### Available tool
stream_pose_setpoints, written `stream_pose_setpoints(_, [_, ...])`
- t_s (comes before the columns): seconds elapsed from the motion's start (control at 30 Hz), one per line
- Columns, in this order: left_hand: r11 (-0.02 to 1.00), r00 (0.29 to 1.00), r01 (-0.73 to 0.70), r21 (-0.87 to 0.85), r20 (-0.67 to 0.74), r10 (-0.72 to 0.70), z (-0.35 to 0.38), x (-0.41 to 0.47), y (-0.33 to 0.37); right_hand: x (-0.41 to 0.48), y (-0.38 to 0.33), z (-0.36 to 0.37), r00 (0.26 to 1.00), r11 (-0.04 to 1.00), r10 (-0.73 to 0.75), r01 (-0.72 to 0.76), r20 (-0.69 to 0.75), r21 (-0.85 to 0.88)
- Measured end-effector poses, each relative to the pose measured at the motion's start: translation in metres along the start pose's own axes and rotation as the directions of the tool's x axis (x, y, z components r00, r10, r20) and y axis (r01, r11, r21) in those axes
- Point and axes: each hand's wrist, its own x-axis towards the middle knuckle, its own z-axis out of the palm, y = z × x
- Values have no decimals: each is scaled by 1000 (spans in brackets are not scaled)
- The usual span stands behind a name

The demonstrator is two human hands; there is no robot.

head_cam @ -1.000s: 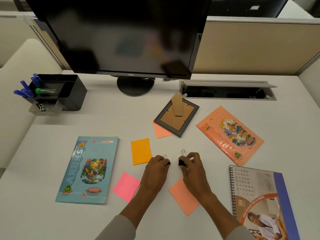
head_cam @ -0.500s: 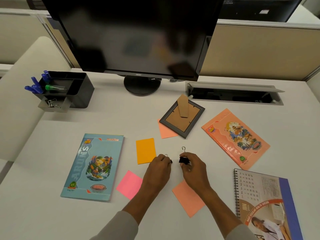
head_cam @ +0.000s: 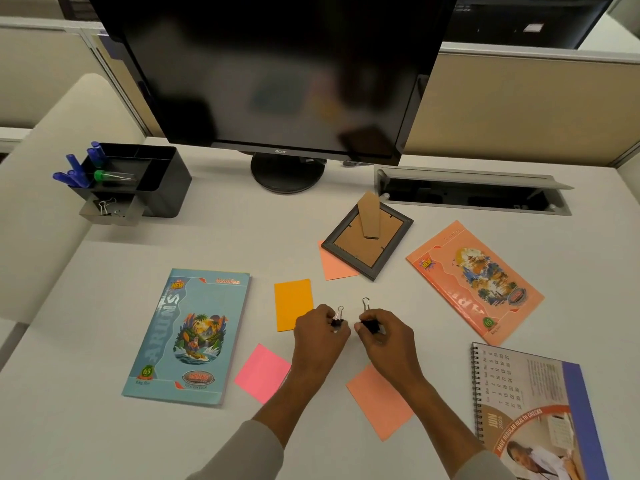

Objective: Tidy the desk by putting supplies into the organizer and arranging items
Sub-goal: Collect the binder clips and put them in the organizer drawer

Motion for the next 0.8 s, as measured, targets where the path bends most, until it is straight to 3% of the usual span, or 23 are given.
stream_pose_setpoints(0.17, [944, 996, 88, -317, 5, -91, -18, 5, 4, 9, -5, 5, 995, 993, 99, -100, 17, 55])
stream_pose_setpoints(0.23, [907, 993, 119, -404, 52, -108, -25, 5, 5, 14, -9, 8, 983, 963, 177, -184, 57, 195])
stream_pose_setpoints(0.33, [869, 994, 103, -484, 74, -77, -35, 5, 8, 21, -26, 11, 929, 744, 306, -371, 209, 555])
stream_pose_setpoints(0.4, [862, 997, 72, -502, 59, -49, -40, 6, 9, 26, -38, 13, 900, 615, 334, -432, 278, 659])
stream_pose_setpoints(0.53, [860, 999, 34, -509, 9, -34, -43, 10, 5, 33, -50, 21, 880, 530, 328, -473, 344, 704])
stream_pose_setpoints(0.8, [923, 983, -182, -340, -62, 171, -50, 24, -13, 48, -59, 48, 872, 567, 338, -489, 354, 662])
